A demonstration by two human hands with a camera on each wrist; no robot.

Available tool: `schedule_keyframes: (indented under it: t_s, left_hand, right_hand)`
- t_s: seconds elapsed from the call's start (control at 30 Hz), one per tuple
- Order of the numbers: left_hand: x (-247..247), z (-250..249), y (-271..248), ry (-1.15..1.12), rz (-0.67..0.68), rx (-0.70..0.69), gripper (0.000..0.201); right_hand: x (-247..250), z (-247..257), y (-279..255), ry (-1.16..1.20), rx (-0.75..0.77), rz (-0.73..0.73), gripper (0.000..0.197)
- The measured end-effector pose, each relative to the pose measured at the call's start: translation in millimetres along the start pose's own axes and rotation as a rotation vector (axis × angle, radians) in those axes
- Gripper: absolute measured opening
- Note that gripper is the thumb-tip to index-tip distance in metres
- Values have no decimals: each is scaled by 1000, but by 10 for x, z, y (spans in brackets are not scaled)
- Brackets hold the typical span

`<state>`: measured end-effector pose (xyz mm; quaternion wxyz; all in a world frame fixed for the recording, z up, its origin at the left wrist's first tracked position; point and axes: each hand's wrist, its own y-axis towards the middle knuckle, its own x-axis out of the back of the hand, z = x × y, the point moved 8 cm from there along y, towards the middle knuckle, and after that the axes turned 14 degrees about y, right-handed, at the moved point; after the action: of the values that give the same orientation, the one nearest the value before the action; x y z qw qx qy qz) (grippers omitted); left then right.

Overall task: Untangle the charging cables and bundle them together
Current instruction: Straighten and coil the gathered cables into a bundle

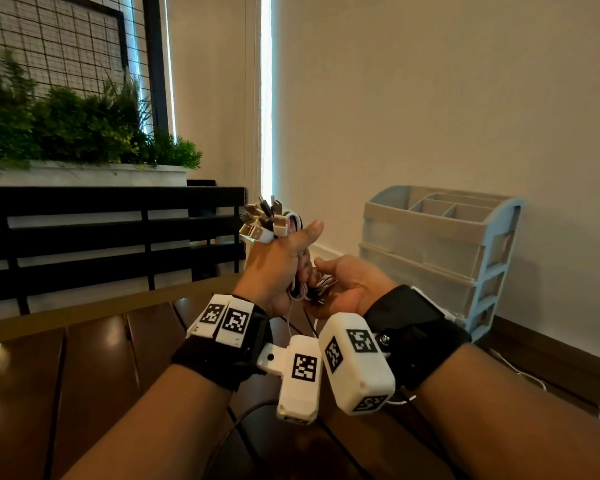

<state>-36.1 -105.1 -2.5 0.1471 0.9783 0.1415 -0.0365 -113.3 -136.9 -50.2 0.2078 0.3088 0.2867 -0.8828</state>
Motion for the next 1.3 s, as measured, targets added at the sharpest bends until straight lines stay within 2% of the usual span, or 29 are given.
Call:
schedule_keyframes:
  t_s: [0.1, 0.27, 0.33, 0.43, 0.57, 0.63, 0.7, 0.77, 0.9, 1.0, 1.2, 1.3]
  left_hand:
    - [29, 43, 5, 31, -15, 46, 53]
    - [79, 147, 7, 56, -13, 163, 43]
    - [58, 198, -9, 85, 2, 198, 41]
    - [-10, 242, -40, 134, 63, 213, 39]
    - [-76, 235, -79, 210, 156, 201, 15]
    - [-85, 256, -81, 245, 185, 185, 18]
    - [-113, 276, -105, 277, 217, 152, 26]
    - [-128, 309, -142, 326, 238, 125, 30]
    - [-91, 381, -218, 363, 228, 135, 23]
    - [-76, 410, -271, 357, 219, 141, 25]
    - [-80, 429, -392, 305, 245, 175, 36]
    - [-61, 428, -418, 286, 252, 174, 37]
  right_hand:
    - [93, 28, 62, -29, 40, -63, 21]
    - [267, 289, 163, -12, 217, -189, 29]
    - [312, 365, 173, -11, 223, -209, 32]
    - [269, 389, 167, -38, 226, -189, 42]
    - [152, 323, 201, -74, 180, -50, 54]
    - [134, 289, 186, -112, 187, -23, 37]
    - [182, 311, 217, -98, 268, -75, 25]
    - [205, 304, 253, -123, 322, -121, 29]
    - [180, 225, 212, -115, 319, -148, 35]
    - [129, 145, 198, -172, 285, -140, 42]
    - [52, 125, 68, -326, 338, -149, 34]
    - [41, 70, 40, -350, 299, -102, 33]
